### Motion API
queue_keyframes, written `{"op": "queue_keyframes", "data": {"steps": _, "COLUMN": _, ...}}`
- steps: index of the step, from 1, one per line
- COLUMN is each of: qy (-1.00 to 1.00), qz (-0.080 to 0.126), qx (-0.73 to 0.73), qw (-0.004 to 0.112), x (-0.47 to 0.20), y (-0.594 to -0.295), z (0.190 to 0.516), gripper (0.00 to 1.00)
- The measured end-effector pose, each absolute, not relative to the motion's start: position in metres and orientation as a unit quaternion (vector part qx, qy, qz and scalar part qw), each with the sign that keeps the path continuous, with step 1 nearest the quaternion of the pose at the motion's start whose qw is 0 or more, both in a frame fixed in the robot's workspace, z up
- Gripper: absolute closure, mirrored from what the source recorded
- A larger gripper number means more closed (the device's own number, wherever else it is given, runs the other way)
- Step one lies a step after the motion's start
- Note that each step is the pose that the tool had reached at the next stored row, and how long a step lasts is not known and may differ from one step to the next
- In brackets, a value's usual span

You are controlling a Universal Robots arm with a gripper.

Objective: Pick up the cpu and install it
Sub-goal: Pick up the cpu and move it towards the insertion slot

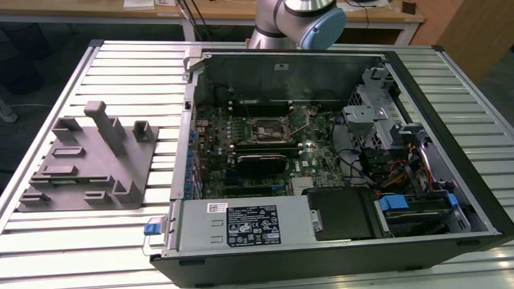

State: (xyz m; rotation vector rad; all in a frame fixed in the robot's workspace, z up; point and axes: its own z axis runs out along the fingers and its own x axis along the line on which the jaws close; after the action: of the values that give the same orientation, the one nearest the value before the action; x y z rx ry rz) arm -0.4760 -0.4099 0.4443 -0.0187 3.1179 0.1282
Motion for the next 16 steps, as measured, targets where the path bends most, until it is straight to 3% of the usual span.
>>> {"op": "queue_keyframes", "data": {"steps": 16, "qy": 0.999, "qz": 0.041, "qx": -0.006, "qw": 0.011, "x": -0.476, "y": -0.41, "z": 0.476, "gripper": 0.45}}
